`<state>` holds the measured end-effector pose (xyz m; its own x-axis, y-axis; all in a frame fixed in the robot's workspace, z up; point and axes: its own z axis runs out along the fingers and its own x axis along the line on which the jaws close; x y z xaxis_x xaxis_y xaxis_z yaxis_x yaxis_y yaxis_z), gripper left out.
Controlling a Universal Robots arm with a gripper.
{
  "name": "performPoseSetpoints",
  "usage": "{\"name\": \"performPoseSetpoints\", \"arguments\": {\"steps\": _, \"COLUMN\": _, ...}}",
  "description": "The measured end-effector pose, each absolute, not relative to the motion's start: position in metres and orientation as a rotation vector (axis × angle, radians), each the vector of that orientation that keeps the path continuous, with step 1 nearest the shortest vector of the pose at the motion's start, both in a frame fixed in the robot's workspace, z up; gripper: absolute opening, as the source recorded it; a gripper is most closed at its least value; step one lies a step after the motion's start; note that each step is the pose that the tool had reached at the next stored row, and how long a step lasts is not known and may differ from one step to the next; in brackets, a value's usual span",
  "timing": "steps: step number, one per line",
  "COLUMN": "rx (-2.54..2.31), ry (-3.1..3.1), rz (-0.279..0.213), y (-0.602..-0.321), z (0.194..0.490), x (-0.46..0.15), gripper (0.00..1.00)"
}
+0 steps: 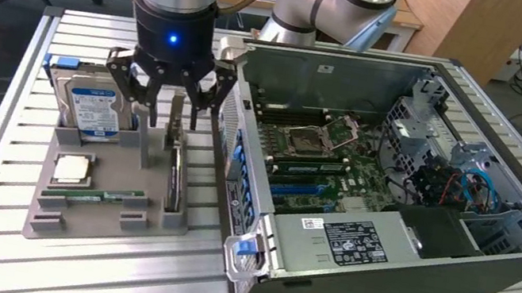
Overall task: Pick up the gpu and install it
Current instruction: 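Pick up the gpu and move the gpu toward the slot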
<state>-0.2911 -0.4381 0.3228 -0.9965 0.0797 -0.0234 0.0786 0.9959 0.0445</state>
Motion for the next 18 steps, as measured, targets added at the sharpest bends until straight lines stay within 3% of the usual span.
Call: {"name": "performPoseSetpoints", "arguments": {"steps": 18, "rx": 0.123, "ry": 3.113, "rz": 0.068, "y": -0.438, "z": 0.291, "x": -0.291, "gripper": 0.55}}
